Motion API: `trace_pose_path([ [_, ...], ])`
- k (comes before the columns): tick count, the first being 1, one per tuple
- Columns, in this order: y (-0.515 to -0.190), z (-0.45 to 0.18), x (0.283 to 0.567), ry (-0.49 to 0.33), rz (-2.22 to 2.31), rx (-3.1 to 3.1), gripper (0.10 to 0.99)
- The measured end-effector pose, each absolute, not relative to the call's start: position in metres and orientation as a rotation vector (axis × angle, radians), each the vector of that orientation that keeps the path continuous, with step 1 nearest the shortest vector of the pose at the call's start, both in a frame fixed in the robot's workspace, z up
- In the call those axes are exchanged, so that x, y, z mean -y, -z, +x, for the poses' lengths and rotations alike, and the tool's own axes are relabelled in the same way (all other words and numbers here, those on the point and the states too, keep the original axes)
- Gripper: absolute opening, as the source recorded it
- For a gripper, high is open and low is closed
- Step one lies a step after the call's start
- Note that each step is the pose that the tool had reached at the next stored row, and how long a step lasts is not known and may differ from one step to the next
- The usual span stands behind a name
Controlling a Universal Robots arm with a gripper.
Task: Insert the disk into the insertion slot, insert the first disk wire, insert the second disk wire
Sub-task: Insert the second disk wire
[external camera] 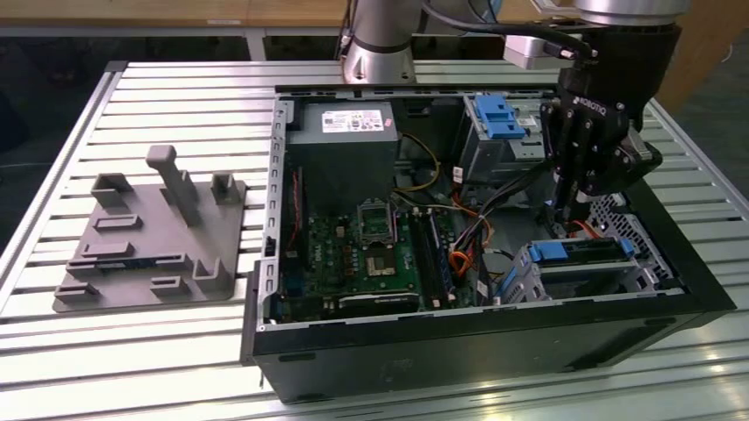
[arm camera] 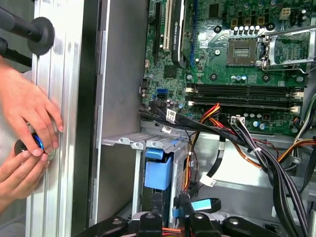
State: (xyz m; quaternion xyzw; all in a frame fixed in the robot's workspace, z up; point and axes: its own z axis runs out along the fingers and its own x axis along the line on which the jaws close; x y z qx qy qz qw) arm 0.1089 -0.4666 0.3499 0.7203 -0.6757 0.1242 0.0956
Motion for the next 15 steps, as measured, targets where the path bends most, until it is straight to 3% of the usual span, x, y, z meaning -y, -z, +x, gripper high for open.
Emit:
trace_pose_path([
  [15, -0.3506, 0.1073, 0.4715, -0.332, 2.158, 2.027, 0.278],
])
